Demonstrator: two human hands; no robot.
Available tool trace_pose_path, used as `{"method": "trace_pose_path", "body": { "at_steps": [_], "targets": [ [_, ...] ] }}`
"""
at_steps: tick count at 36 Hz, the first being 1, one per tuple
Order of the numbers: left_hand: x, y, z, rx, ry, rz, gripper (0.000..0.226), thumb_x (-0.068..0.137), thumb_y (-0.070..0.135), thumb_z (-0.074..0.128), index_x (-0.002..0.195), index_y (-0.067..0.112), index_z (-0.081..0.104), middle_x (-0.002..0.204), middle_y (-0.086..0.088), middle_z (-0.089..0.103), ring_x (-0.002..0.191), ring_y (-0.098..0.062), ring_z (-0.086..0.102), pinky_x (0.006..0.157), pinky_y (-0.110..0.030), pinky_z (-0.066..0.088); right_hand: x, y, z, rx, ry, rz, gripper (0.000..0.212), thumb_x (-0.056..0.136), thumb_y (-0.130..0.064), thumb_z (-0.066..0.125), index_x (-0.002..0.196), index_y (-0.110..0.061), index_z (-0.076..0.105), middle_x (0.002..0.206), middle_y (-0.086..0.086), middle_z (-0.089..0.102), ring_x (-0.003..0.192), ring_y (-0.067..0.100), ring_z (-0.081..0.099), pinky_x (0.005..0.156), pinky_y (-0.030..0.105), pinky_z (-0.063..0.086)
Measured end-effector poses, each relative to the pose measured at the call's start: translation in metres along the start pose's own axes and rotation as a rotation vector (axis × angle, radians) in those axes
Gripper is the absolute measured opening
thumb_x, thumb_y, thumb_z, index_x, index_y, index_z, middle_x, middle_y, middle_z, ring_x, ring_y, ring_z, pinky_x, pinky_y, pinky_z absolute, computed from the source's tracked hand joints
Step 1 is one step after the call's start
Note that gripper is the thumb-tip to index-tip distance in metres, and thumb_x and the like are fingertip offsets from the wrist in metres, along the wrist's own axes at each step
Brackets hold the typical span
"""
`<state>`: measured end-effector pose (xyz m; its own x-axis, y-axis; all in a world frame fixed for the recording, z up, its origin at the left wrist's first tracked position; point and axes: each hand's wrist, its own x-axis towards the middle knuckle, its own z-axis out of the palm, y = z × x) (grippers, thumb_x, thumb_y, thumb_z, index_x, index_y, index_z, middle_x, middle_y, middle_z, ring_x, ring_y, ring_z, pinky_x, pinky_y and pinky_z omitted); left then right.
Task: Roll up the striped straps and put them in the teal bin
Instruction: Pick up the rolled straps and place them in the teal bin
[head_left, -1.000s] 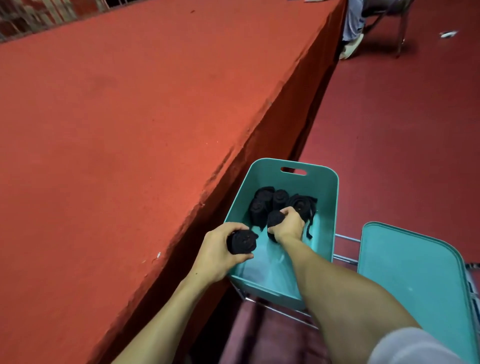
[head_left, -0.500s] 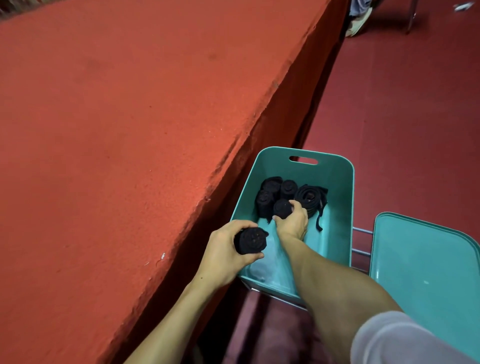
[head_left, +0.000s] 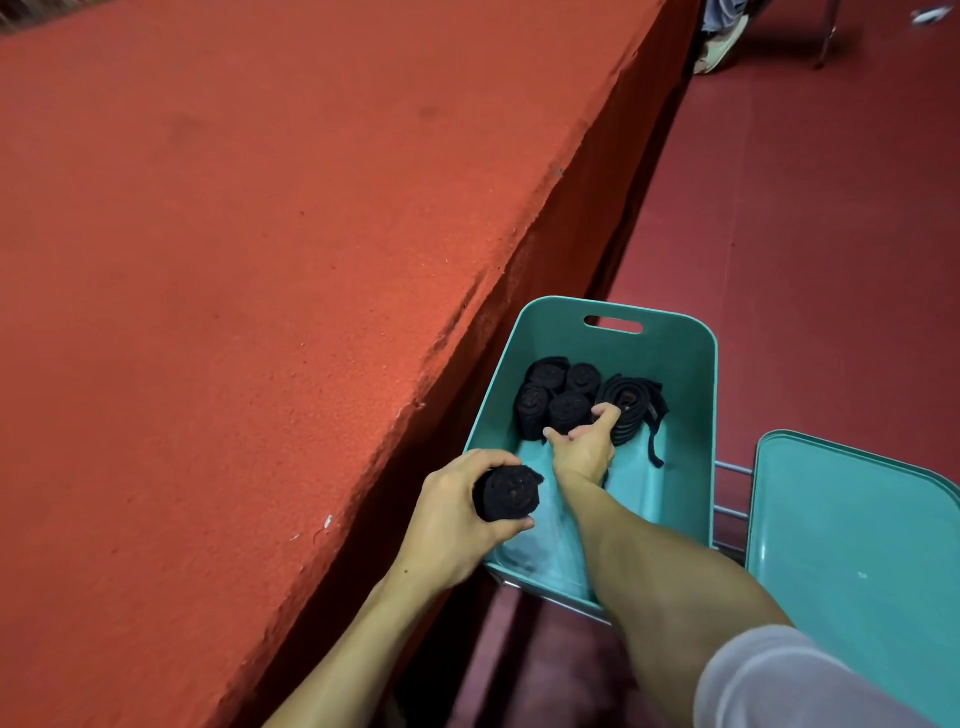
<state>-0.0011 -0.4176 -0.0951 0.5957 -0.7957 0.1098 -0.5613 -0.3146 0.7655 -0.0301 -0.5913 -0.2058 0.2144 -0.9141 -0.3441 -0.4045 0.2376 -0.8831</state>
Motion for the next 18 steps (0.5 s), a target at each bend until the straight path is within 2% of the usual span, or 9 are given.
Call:
{"method": "trace_pose_path", "body": {
  "at_steps": [2, 5, 8, 10, 12, 15, 18],
  "targets": [
    [0.001, -0.001, 0.001, 0.006, 0.002, 0.002, 0.053, 0.056, 0.018, 0.095, 0.101, 0.03, 0.069, 0.099, 0.018, 0.068, 0.096, 0.002, 0.063, 0.088, -0.01, 0.043, 0.0, 0.002, -0.003, 0.006, -0.023, 0.006, 0.051, 0.083, 0.0, 0.073, 0.118, -0.012, 0.038, 0.088, 0.01, 0.056, 0.068, 0.003, 0.043, 0.061, 0.016, 0.035],
    [0.001, -0.001, 0.003, 0.017, 0.003, 0.008, 0.053, 0.055, 0.018, 0.095, 0.101, 0.029, 0.07, 0.098, 0.018, 0.068, 0.095, 0.004, 0.062, 0.087, -0.007, 0.041, 0.001, 0.002, -0.008, -0.004, -0.052, 0.004, 0.046, 0.084, -0.001, 0.072, 0.112, -0.016, 0.039, 0.089, 0.008, 0.057, 0.069, -0.001, 0.04, 0.058, 0.012, 0.029],
    [0.001, 0.0, 0.003, 0.027, 0.006, 0.007, 0.052, 0.056, 0.018, 0.094, 0.101, 0.028, 0.07, 0.098, 0.017, 0.069, 0.095, 0.004, 0.062, 0.087, -0.007, 0.04, 0.003, 0.002, -0.016, -0.035, -0.077, 0.002, 0.045, 0.084, -0.002, 0.072, 0.107, -0.019, 0.038, 0.091, 0.007, 0.063, 0.082, 0.007, 0.048, 0.069, 0.024, 0.037],
    [0.002, 0.0, 0.003, 0.036, 0.011, 0.002, 0.052, 0.056, 0.019, 0.095, 0.101, 0.029, 0.07, 0.098, 0.017, 0.069, 0.095, 0.003, 0.062, 0.087, -0.007, 0.041, 0.005, 0.001, -0.02, -0.057, -0.097, 0.004, 0.041, 0.083, 0.0, 0.071, 0.103, -0.019, 0.04, 0.082, 0.001, 0.062, 0.099, 0.019, 0.05, 0.079, 0.032, 0.041],
    [0.003, 0.0, 0.004, 0.041, 0.016, -0.002, 0.052, 0.056, 0.019, 0.095, 0.102, 0.028, 0.07, 0.099, 0.017, 0.069, 0.095, 0.002, 0.062, 0.087, -0.006, 0.039, 0.005, -0.001, -0.024, -0.074, -0.098, 0.004, 0.036, 0.081, 0.0, 0.073, 0.097, -0.018, 0.045, 0.072, -0.005, 0.059, 0.105, 0.024, 0.051, 0.085, 0.035, 0.046],
    [0.005, 0.0, 0.004, 0.046, 0.021, -0.007, 0.053, 0.057, 0.018, 0.095, 0.104, 0.025, 0.07, 0.1, 0.015, 0.068, 0.096, 0.002, 0.061, 0.087, -0.003, 0.037, 0.001, -0.006, -0.032, -0.029, -0.136, 0.035, 0.033, 0.076, -0.001, 0.079, 0.084, -0.018, 0.051, 0.069, -0.003, 0.063, 0.099, 0.03, 0.062, 0.086, 0.042, 0.054],
    [0.007, 0.002, 0.005, 0.056, 0.019, -0.007, 0.054, 0.057, 0.017, 0.095, 0.104, 0.023, 0.07, 0.1, 0.018, 0.066, 0.093, 0.005, 0.06, 0.087, -0.001, 0.035, -0.012, -0.016, -0.041, 0.105, -0.284, 0.064, 0.028, 0.077, 0.001, 0.079, 0.088, -0.012, 0.058, 0.084, 0.008, 0.066, 0.082, 0.023, 0.064, 0.078, 0.042, 0.059]
  ]
}}
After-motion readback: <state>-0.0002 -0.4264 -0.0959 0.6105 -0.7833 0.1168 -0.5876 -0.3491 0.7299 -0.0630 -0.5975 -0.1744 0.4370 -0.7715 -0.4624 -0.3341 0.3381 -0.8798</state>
